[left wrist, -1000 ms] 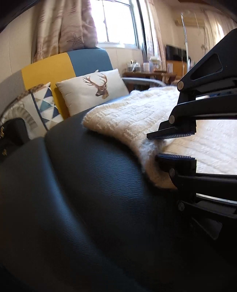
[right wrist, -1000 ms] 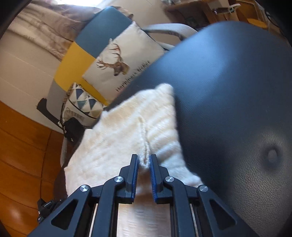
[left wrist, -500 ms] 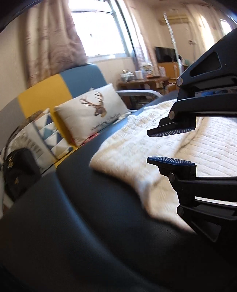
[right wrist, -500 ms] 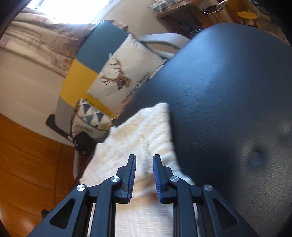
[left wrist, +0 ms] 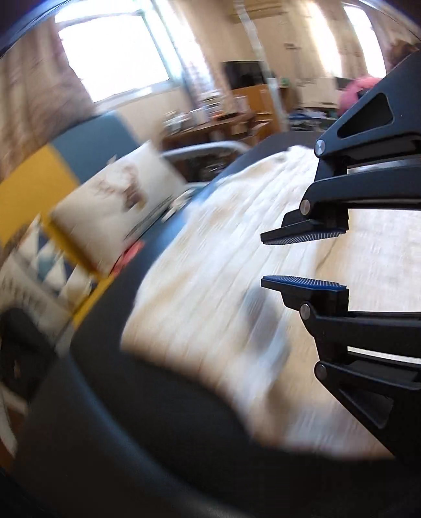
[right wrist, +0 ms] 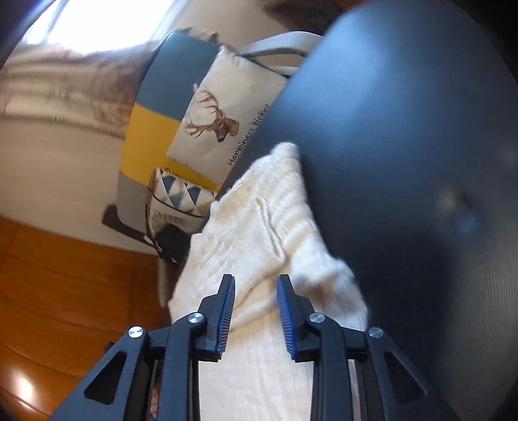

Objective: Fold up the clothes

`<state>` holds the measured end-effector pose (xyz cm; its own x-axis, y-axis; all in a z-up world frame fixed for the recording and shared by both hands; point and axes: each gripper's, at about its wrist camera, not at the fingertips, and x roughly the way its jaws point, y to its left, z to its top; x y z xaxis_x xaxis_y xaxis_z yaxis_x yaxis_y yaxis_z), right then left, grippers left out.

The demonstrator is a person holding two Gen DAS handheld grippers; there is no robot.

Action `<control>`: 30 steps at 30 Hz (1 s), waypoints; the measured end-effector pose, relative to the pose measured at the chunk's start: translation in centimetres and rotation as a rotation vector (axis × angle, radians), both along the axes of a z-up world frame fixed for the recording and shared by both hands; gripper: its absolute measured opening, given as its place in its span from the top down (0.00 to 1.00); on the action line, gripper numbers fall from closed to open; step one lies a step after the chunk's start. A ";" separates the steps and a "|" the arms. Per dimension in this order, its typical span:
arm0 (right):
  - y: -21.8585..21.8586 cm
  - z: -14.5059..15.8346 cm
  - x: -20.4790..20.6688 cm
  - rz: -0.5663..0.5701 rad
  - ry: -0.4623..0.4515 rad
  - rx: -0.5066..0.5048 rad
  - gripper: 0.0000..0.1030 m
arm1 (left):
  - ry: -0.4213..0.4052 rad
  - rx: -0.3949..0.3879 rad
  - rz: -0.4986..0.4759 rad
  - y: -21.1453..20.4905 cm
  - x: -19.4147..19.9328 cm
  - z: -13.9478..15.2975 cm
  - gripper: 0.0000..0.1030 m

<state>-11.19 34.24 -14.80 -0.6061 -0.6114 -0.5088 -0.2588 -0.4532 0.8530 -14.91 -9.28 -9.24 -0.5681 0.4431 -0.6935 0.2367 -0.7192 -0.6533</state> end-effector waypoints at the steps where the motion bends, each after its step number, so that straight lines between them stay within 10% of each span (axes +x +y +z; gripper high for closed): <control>1: 0.1 -0.7 0.3 -0.021 -0.020 -0.021 0.72 | 0.004 -0.010 -0.047 1.8 -0.7 0.2 0.79; 10: -0.4 -2.7 -0.8 -0.149 -0.039 0.000 0.71 | -0.016 -0.151 -0.277 11.9 -4.2 -0.2 0.79; 16: -0.6 0.8 -1.0 -0.066 0.072 0.274 0.94 | -0.047 -0.271 -0.340 13.7 -4.7 -2.2 0.79; 19: -0.6 -0.5 -1.6 0.003 -0.018 0.409 0.98 | -0.036 -0.296 -0.363 13.7 -4.3 -1.8 0.79; 26: -0.8 3.3 0.1 0.059 0.094 0.414 0.82 | 0.003 -0.252 -0.335 12.3 -2.3 0.3 0.79; 30: -5.4 4.0 0.7 0.285 0.072 0.722 0.82 | -0.035 -0.232 -0.336 12.1 -0.3 -0.6 0.79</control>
